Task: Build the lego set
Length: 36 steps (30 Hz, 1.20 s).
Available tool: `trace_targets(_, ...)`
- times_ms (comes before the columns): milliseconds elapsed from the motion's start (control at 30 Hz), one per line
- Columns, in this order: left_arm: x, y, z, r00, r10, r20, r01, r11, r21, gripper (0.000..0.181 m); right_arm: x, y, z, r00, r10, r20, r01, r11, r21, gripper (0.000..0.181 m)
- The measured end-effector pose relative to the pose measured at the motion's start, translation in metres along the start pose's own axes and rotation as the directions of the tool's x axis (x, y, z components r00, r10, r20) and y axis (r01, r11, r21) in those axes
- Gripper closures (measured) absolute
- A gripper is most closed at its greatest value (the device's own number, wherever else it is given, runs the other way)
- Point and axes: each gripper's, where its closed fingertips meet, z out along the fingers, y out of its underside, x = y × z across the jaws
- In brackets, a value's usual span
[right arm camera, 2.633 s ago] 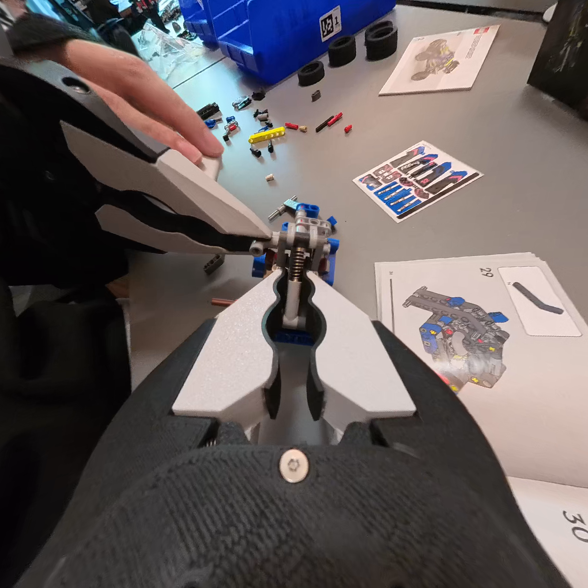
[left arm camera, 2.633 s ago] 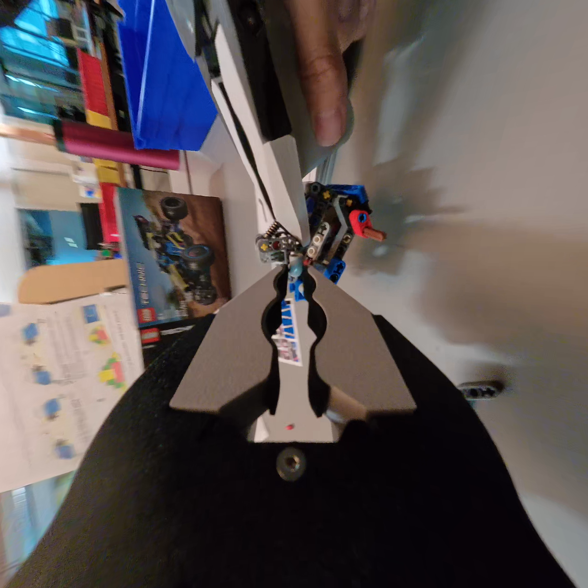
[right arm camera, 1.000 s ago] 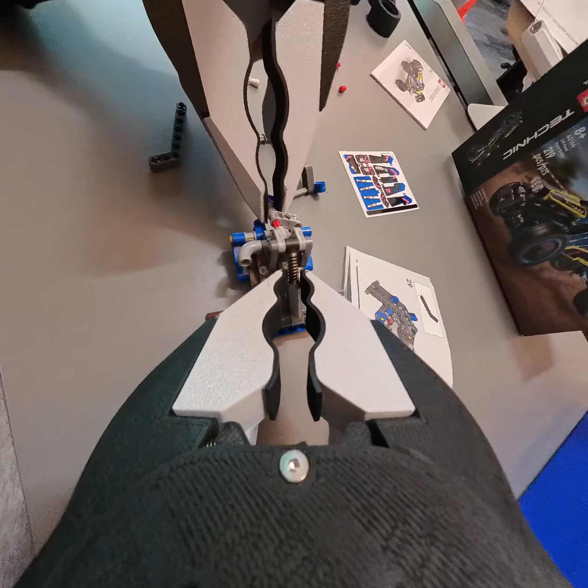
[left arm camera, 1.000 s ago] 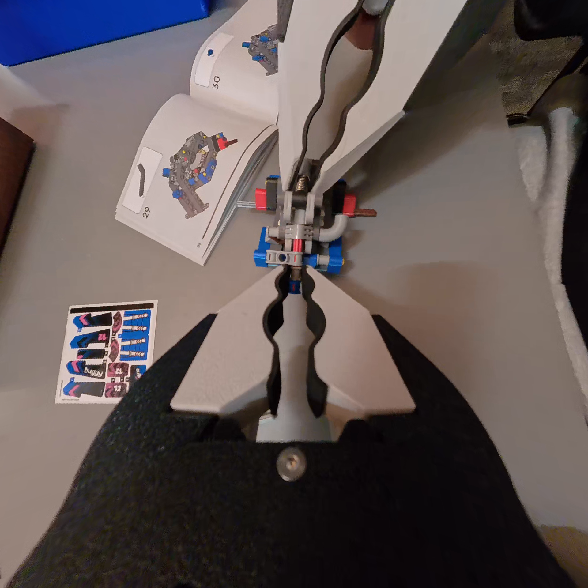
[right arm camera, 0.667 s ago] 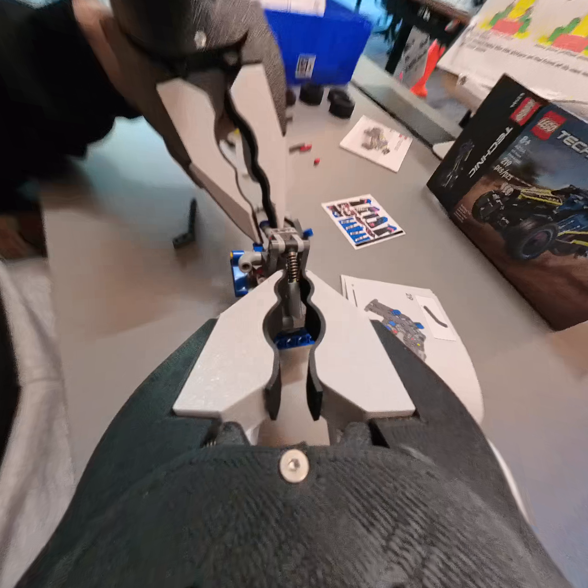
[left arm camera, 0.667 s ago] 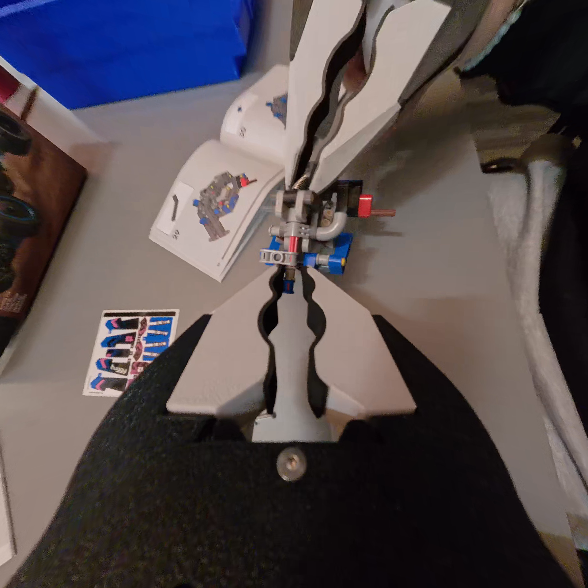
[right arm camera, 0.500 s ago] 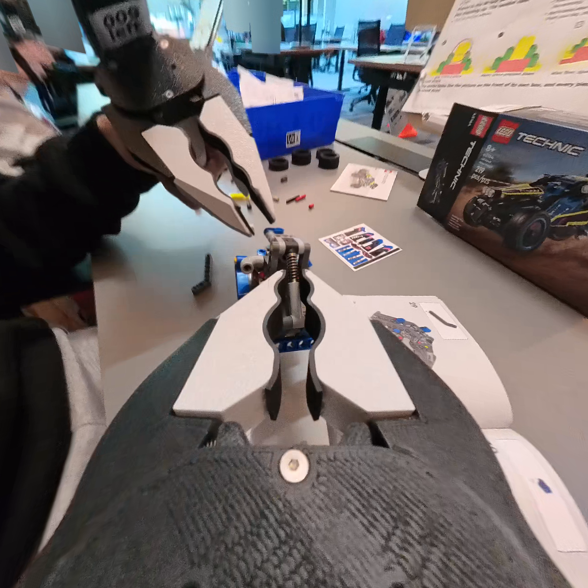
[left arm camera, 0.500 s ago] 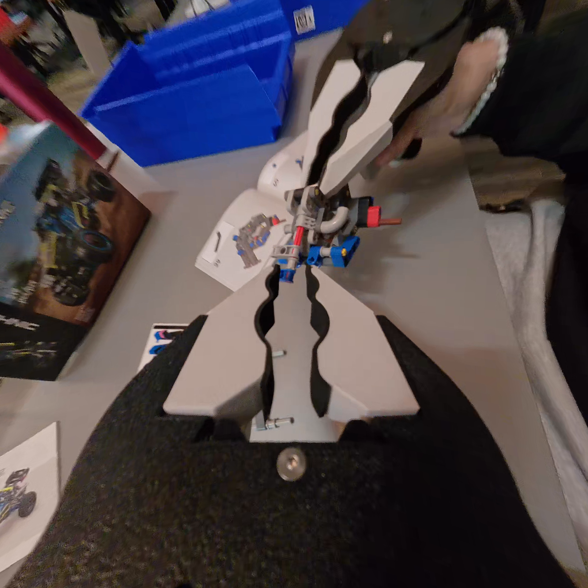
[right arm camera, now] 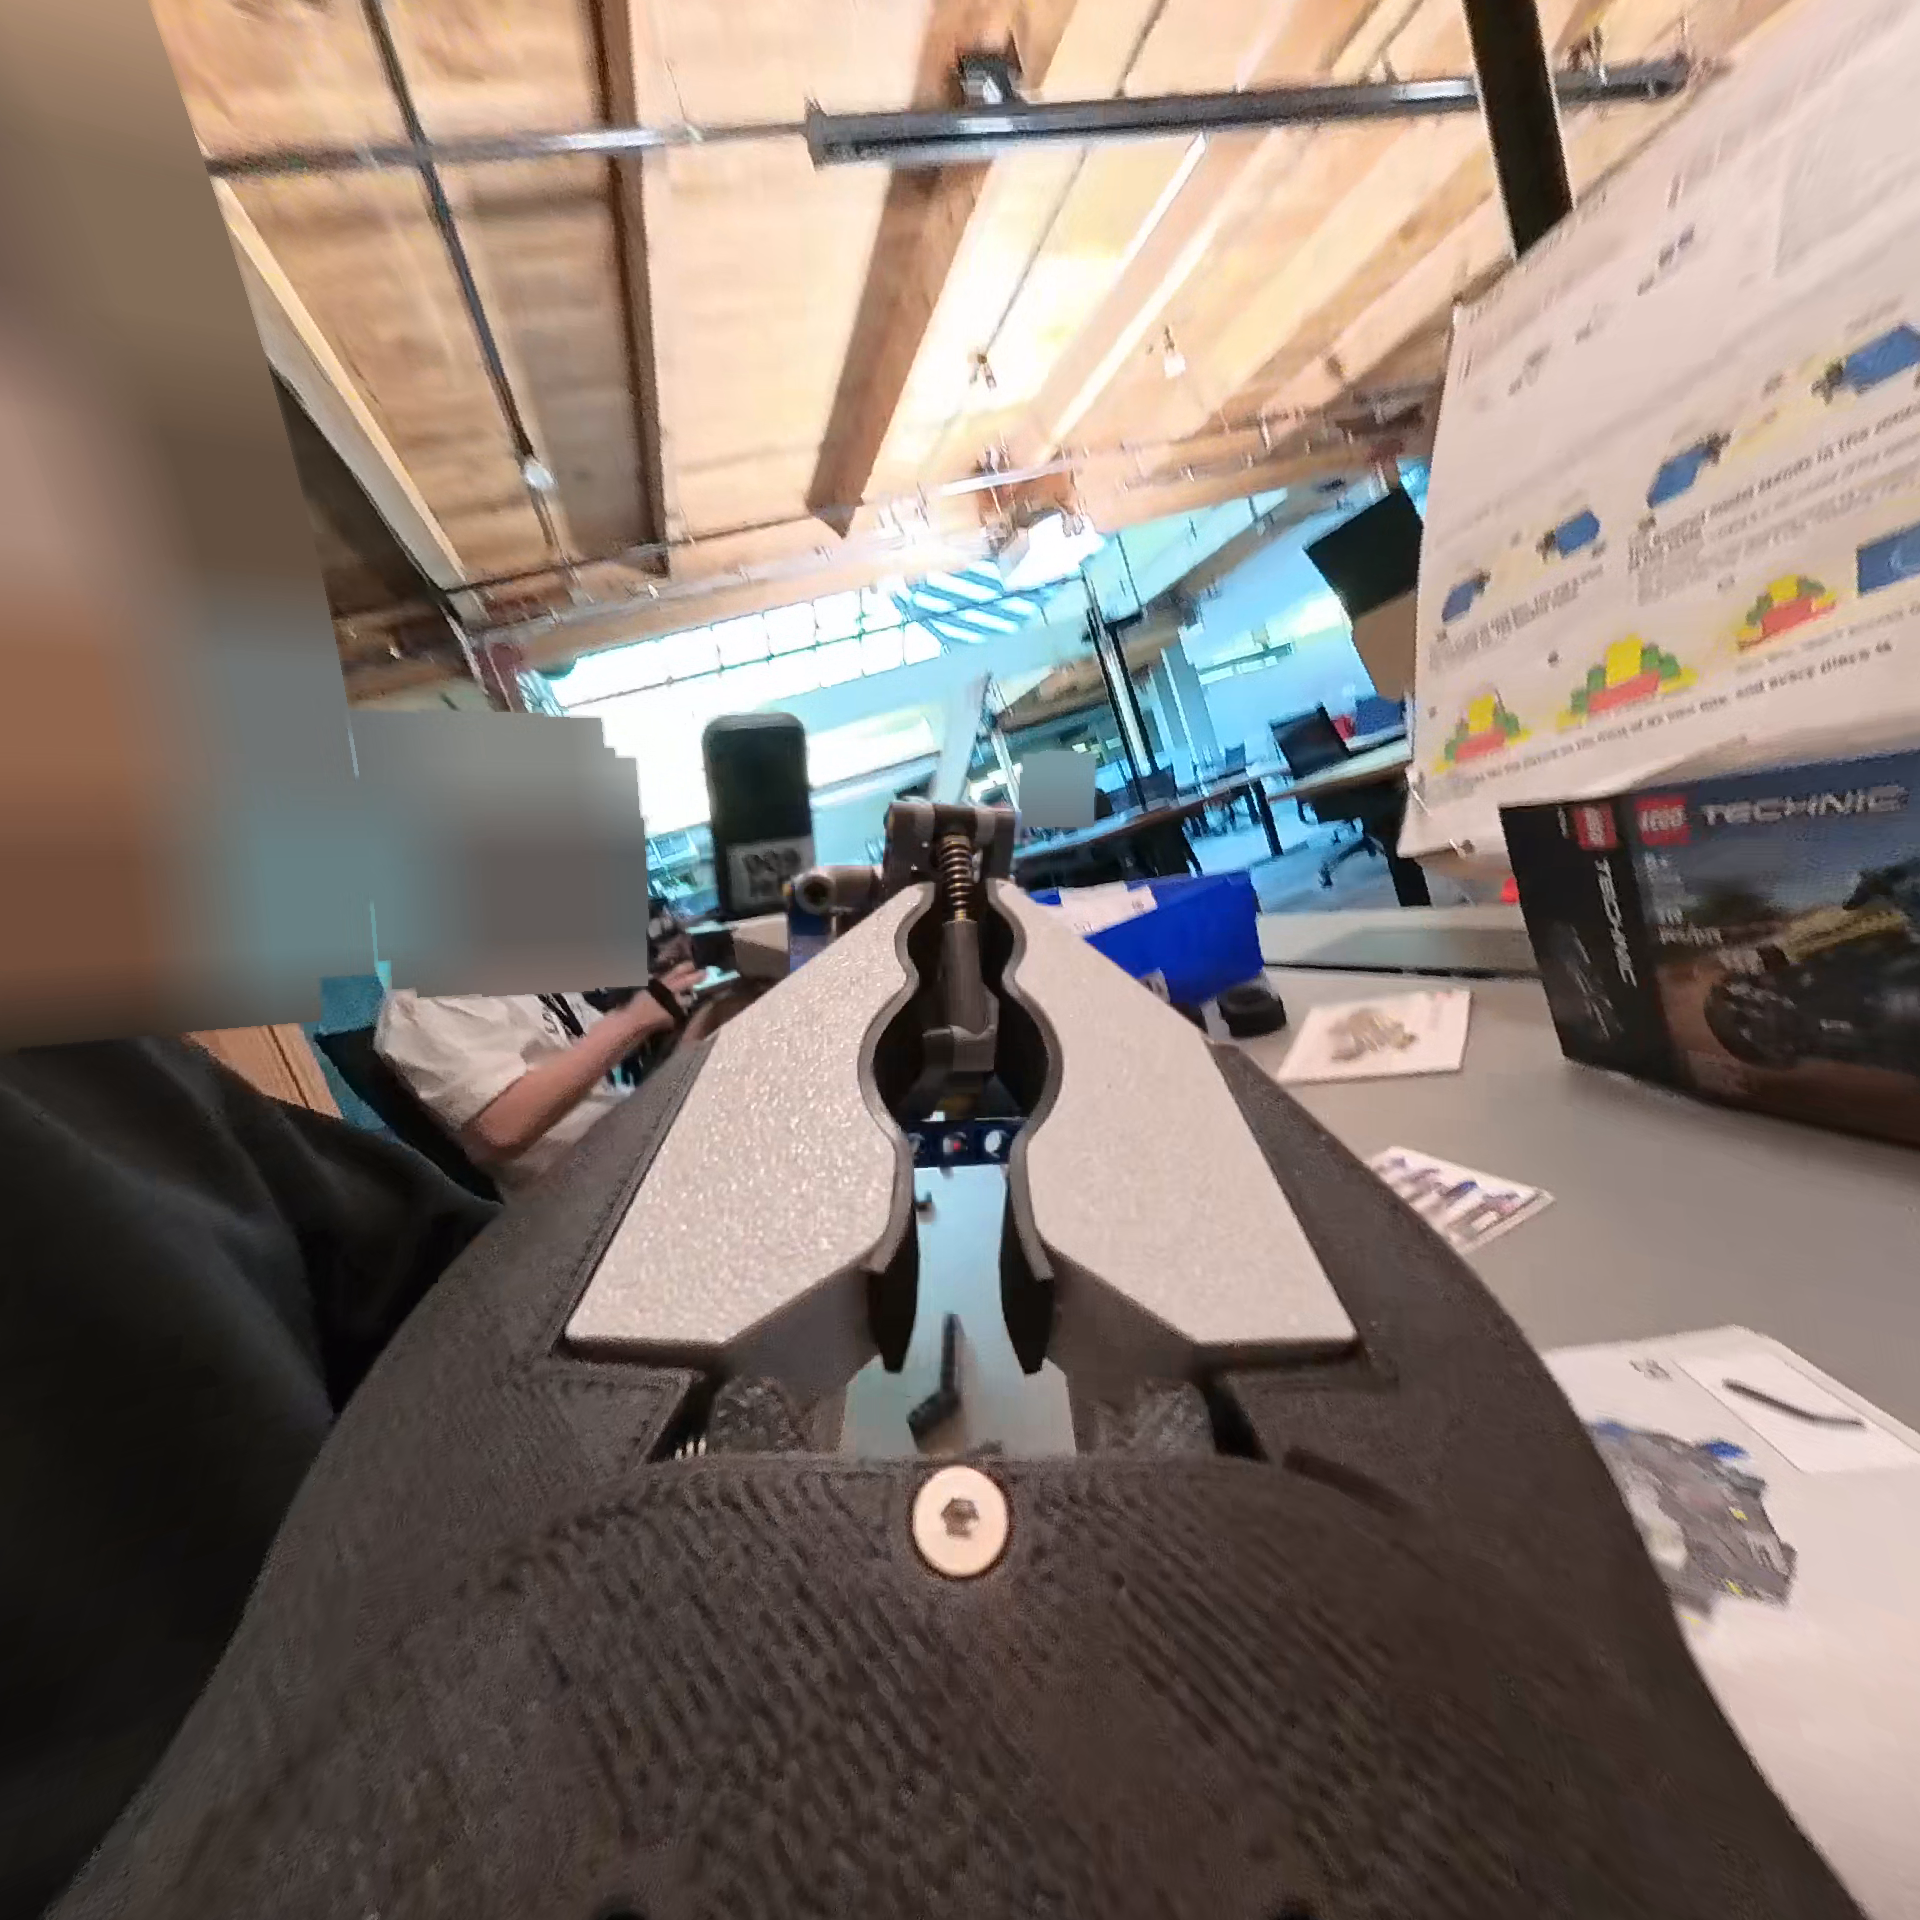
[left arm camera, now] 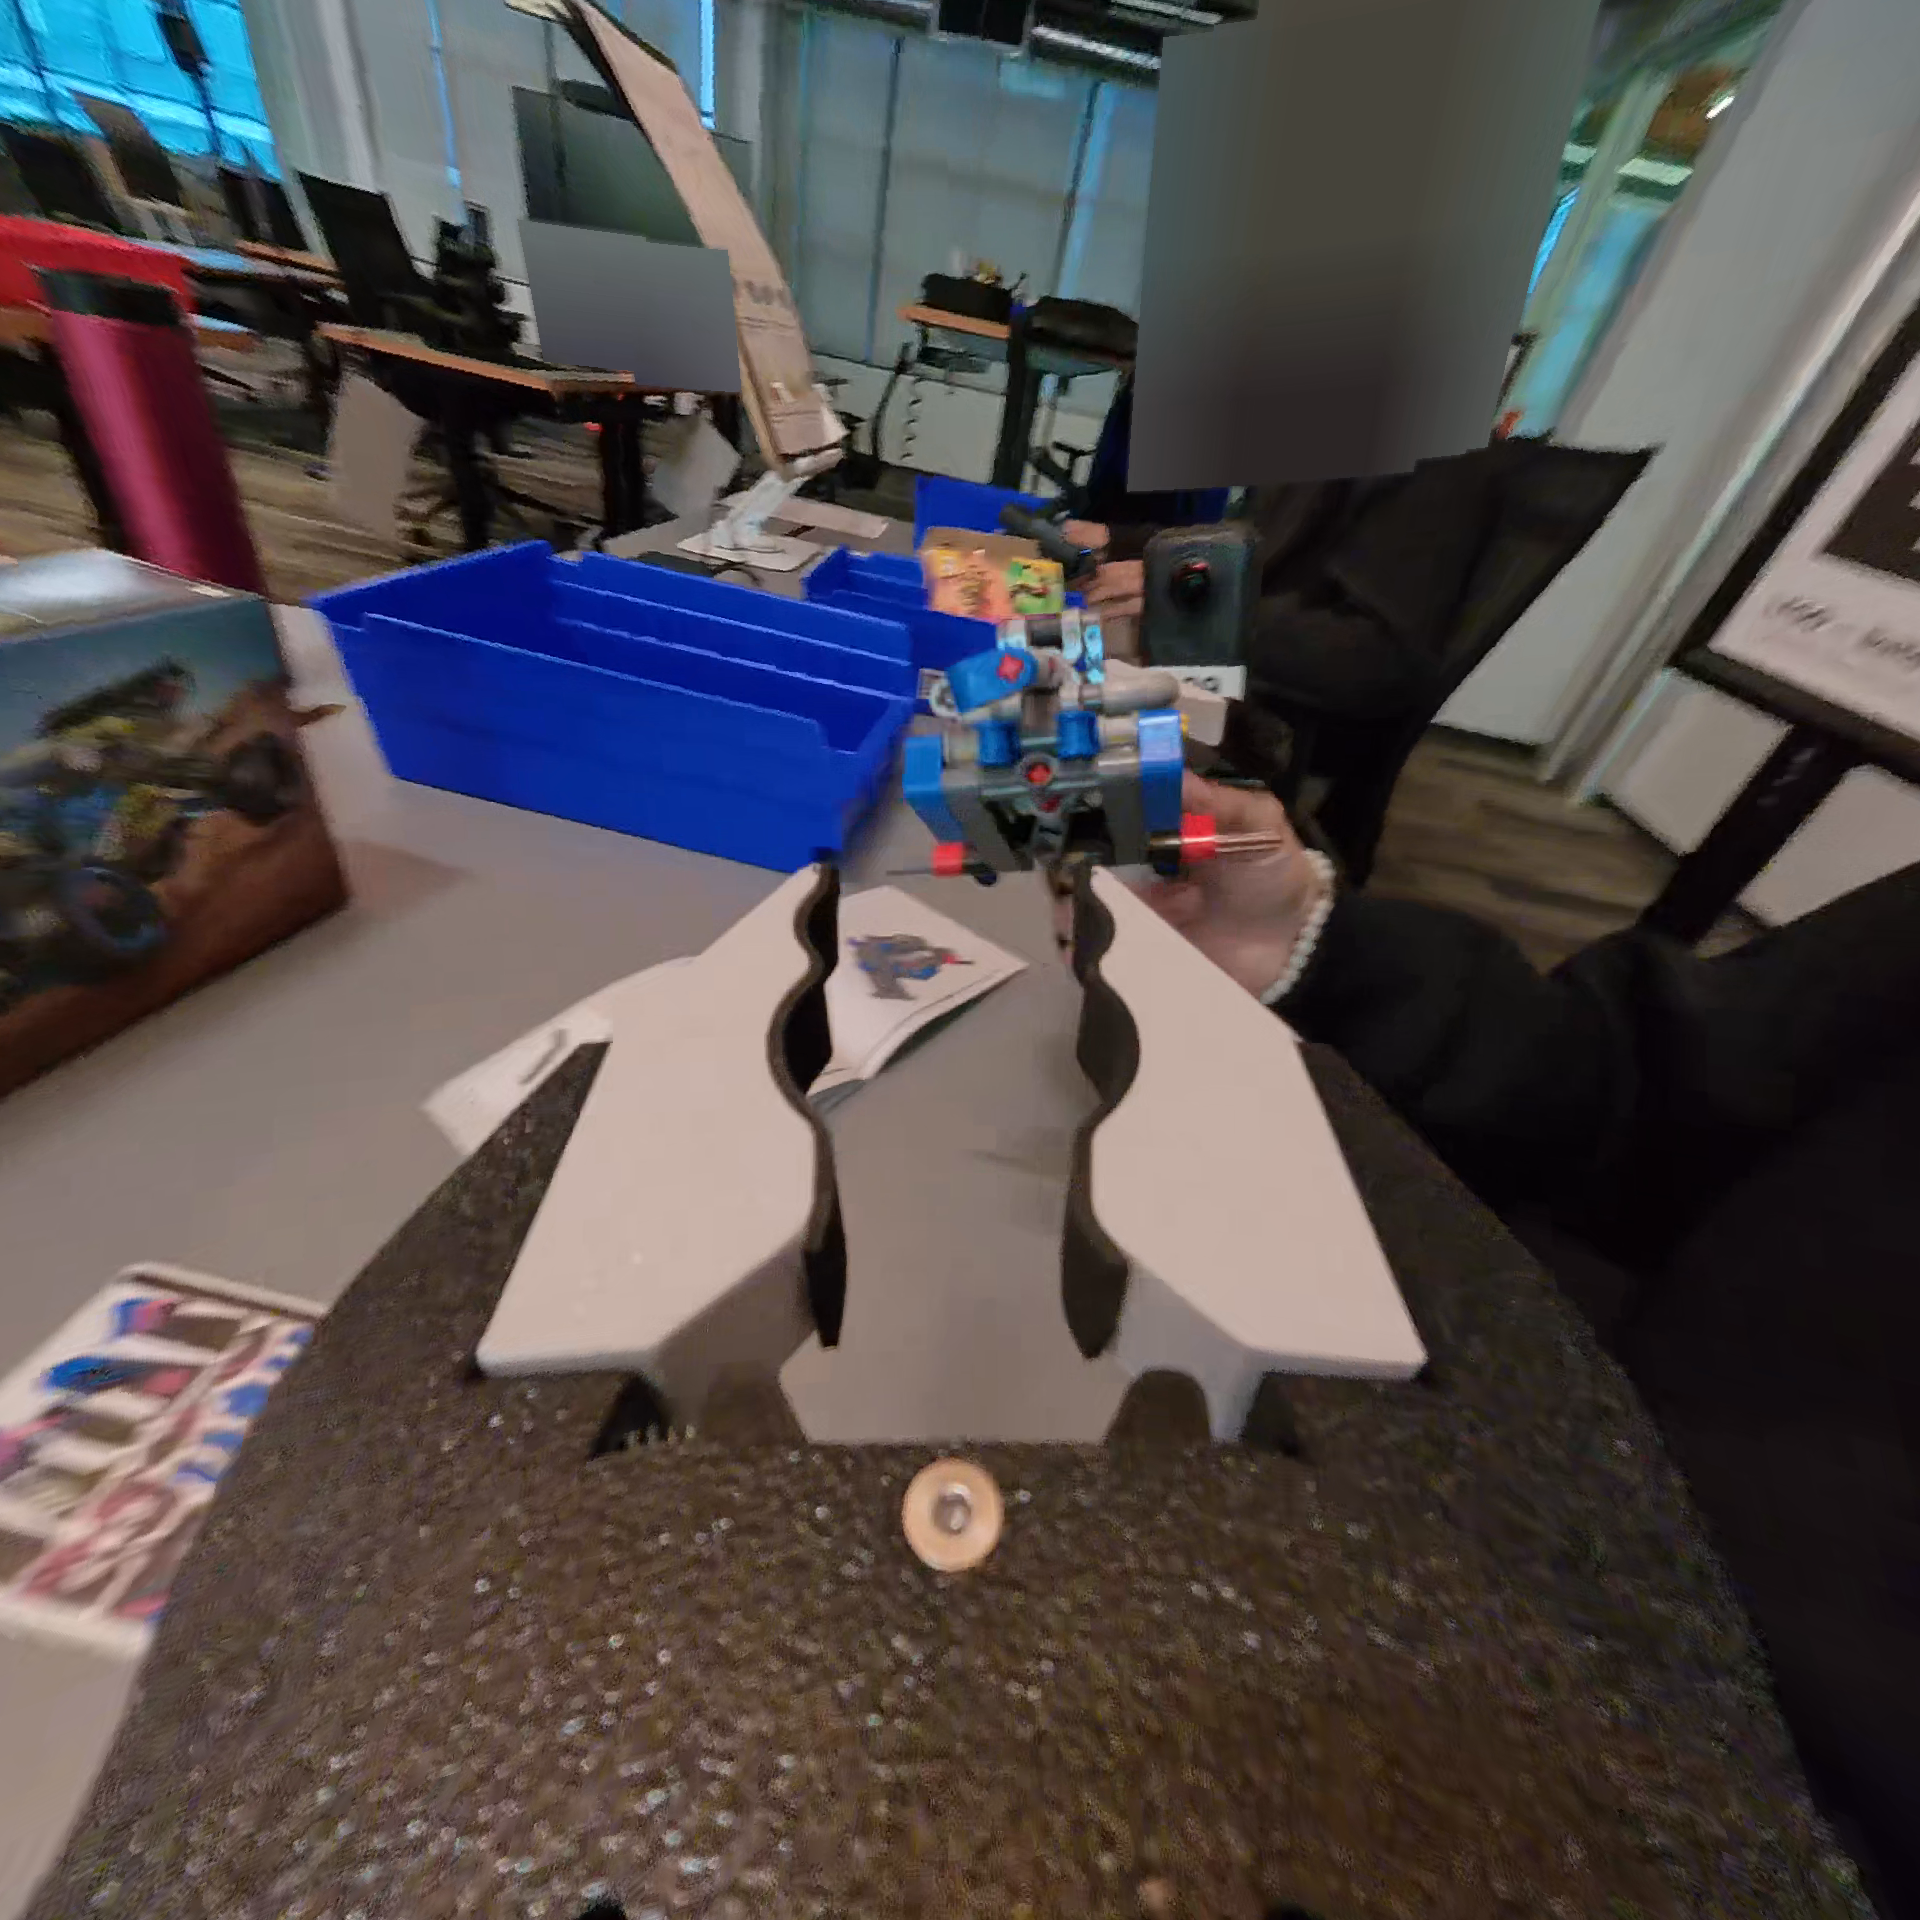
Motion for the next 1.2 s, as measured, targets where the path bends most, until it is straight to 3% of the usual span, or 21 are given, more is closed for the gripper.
trace_targets(133,0.02,-0.002,0.015,0.996,-0.023,-0.086,0.029,0.997,0.071,0.15,-0.014,-0.01,0.001,0.998,-0.029,0.061,0.024,0.997,0.071,0.178)
trace_targets(367,0.023,0.001,0.027,0.996,-0.018,-0.085,0.03,0.989,0.144,0.144,-0.007,-0.007,0.006,1.0,-0.006,-0.003,0.006,0.992,0.129,0.178)
trace_targets(467,0.013,0.003,0.03,0.998,-0.041,-0.052,0.05,0.982,0.183,0.135,0.0,-0.005,0.005,0.995,-0.059,-0.08,0.068,0.991,0.113,0.178)
trace_targets(600,0.012,0.002,0.033,0.994,-0.09,-0.068,0.104,0.965,0.242,0.136,0.0,-0.008,0.006,0.969,-0.168,-0.182,0.193,0.972,0.131,0.178)
trace_targets(833,0.007,0.01,0.039,0.97,-0.22,-0.099,0.237,0.946,0.222,0.144,-0.006,-0.004,0.009,0.848,-0.449,-0.284,0.471,0.882,0.014,0.178)
trace_targets(1000,-0.01,0.013,0.034,0.972,-0.227,0.055,0.206,0.946,0.249,0.164,-0.005,0.01,0.018,0.778,-0.556,-0.292,0.55,0.828,-0.113,0.178)
trace_targets(1067,-0.015,0.011,0.028,0.979,-0.171,0.11,0.141,0.96,0.244,0.174,-0.006,0.013,0.019,0.741,-0.61,-0.28,0.59,0.791,-0.161,0.177)
trace_targets(1200,-0.036,0.004,0.008,0.958,-0.017,0.286,-0.034,0.984,0.173,0.177,-0.007,0.026,0.023,0.67,-0.723,-0.171,0.665,0.686,-0.296,0.178)
